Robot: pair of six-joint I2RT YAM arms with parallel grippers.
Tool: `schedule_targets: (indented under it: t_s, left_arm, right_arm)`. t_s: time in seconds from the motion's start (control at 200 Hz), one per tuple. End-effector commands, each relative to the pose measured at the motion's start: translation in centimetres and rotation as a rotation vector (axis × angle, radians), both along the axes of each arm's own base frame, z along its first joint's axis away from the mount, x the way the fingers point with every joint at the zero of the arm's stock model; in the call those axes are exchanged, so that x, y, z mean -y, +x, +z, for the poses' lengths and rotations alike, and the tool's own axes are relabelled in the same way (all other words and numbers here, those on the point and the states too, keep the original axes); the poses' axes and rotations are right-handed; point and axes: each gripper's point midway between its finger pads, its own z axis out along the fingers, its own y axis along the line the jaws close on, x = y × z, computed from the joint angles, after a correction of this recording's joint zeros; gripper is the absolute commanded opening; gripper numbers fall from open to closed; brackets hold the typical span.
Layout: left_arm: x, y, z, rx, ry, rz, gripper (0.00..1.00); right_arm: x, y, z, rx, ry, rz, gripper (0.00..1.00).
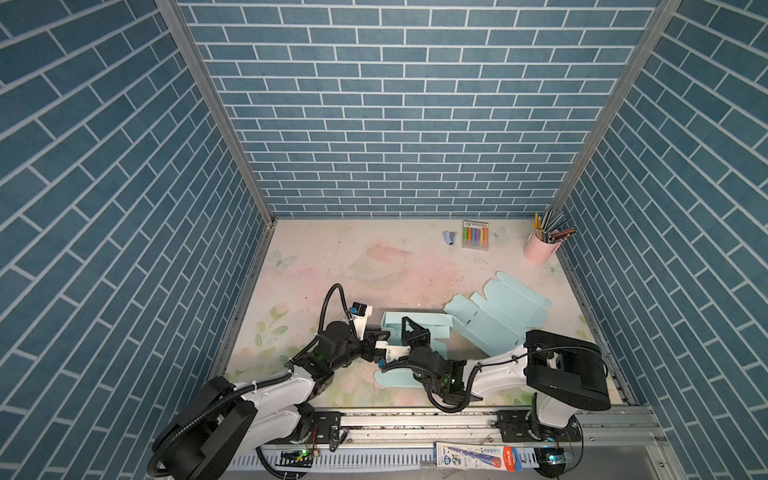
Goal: Fold the paper box
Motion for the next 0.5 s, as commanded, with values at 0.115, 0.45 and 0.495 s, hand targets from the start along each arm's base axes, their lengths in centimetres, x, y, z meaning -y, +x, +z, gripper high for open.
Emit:
schedule_targets:
  t_s: [0.115,0.45,0.495]
  left_arm:
    - [0.2,2.3,1.3,0.126,0.058,0.06,0.4]
    - [1.2,1.6,3.2,0.235,-0.01,-0.007,0.5]
    - [1.4,1.6,3.2,0.238,-0.012,-0.019,0.48]
  right_arm:
    - [-0.6,-1.0,-0.4,-0.002,-0.021,0.04,0.0]
    - [-0.7,-1.2,-0.1,-0.029,0.012,0.049,0.0]
    - [-0.7,-1.4,0.0,-0.045,0.02,0.053,0.0]
